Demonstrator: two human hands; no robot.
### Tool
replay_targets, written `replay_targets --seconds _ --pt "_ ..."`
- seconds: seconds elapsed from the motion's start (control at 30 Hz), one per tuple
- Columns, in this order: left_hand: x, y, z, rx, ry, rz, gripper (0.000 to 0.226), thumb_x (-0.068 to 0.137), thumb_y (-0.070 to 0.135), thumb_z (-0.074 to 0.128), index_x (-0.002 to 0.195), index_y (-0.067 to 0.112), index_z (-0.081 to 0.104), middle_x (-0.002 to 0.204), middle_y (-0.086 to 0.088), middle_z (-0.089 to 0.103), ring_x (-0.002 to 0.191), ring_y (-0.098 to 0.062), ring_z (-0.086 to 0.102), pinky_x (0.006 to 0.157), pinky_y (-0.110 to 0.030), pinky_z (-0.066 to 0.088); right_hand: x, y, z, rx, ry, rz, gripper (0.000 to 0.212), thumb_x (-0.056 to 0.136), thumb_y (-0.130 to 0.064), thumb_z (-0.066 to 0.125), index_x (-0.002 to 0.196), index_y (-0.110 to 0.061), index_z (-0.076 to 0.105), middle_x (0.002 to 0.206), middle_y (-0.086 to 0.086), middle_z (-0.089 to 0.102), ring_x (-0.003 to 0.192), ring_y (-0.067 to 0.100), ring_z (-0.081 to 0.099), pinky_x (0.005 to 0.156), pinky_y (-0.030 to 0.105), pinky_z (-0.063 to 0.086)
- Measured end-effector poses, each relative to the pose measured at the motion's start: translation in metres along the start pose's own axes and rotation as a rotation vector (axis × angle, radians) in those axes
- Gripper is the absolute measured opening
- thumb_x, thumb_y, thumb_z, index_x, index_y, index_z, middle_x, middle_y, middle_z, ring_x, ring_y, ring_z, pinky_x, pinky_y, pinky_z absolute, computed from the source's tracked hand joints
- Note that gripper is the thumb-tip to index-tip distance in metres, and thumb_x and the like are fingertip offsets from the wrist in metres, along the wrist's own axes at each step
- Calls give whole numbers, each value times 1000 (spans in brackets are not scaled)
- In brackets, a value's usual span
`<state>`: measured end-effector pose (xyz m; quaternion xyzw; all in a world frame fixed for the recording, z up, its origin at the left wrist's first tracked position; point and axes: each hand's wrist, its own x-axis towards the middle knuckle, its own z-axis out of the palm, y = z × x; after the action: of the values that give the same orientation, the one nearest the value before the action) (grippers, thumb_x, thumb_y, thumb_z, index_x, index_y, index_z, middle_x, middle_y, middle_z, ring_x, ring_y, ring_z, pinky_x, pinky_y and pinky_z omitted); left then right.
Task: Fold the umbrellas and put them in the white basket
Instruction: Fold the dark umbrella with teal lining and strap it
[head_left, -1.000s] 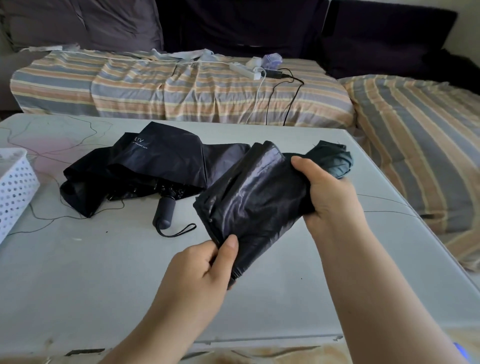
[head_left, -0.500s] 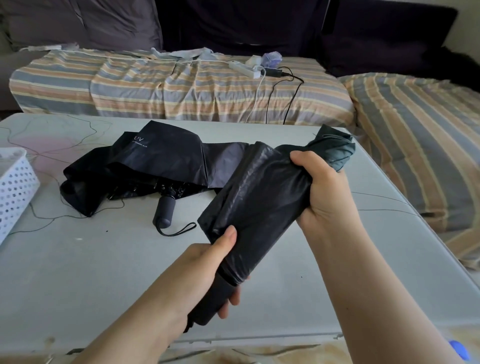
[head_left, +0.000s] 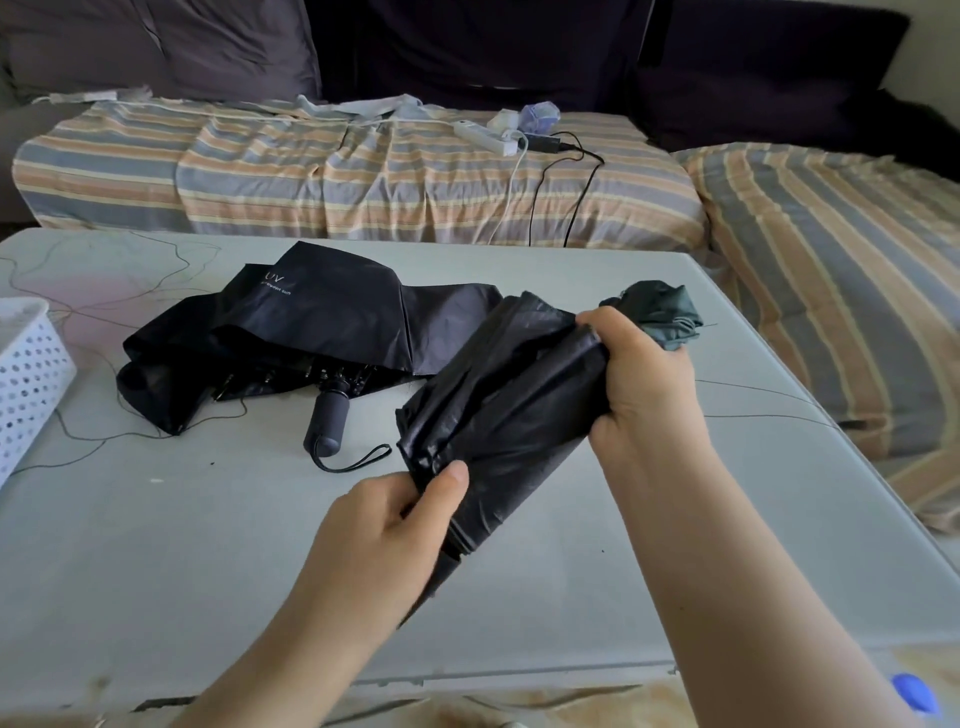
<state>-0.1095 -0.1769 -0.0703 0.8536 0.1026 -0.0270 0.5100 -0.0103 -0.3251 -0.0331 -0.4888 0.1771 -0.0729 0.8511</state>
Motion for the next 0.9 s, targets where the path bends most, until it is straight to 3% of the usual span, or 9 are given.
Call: replay_targets --seconds 0.1,0.17,0.3,0.43,0.53,0.67,0.73,0.8,0.9 --pt "5 4 -4 -250 -292 -177 76 72 73 39 91 5 65 73 -7 73 63 -24 68 65 -34 51 -2 0 1 0 -45 -13 22 76 1 66 82 -12 49 61 1 53 55 16 54 53 26 45" --pt "5 4 -4 -300 -340 -187 75 68 71 39 84 2 63 68 -8 72 58 -24 65 59 -28 48 -4 -2 1 10 -77 -32 21 78 1 66 85 -10 51 63 1 56 56 16 57 55 27 49" --pt "2 4 1 -290 -167 -157 62 92 53 36 67 1 55 45 -5 58 41 -19 49 43 -16 36 -6 -4 2 74 -143 -58 21 82 1 67 99 -4 56 78 8 63 69 21 65 63 31 55" --pt "2 3 5 -264 -4 -82 58 90 48 42 66 -4 52 50 -9 62 38 -19 50 44 -21 37 -5 2 2 -51 -89 -82 46 80 -21 77 117 -2 57 105 11 71 91 25 71 83 42 58" --pt "-3 2 9 -110 151 15 57 85 54 41 57 6 51 49 -4 62 39 -17 52 47 -26 41 -5 6 2 -157 -65 -62 51 74 -33 81 109 -3 58 103 12 71 92 27 71 86 47 57" --pt "-10 -5 19 95 287 167 60 75 72 23 62 18 45 52 -3 58 48 -20 52 47 -30 38 -5 3 1 -61 -37 -59 29 75 -17 78 90 -14 53 82 13 57 73 28 62 74 44 56" --pt "-10 -6 22 28 258 158 54 81 69 27 69 22 50 52 -1 60 49 -18 58 56 -37 47 -3 1 0 -27 -17 -71 28 75 -10 74 89 -16 50 81 11 54 71 24 56 66 39 52" --pt "-6 -6 18 -83 143 108 65 78 72 35 69 11 56 57 -7 64 57 -21 63 63 -42 49 -2 0 0 -22 -27 -60 26 77 -6 71 90 -14 50 78 12 52 69 24 54 62 35 49" --pt "1 -2 4 -187 -100 -17 80 59 85 48 78 9 62 69 -14 67 61 -15 62 62 -29 43 -2 -2 -1 -26 -42 -50 27 79 -4 69 93 -11 47 69 7 52 61 21 55 55 28 50"
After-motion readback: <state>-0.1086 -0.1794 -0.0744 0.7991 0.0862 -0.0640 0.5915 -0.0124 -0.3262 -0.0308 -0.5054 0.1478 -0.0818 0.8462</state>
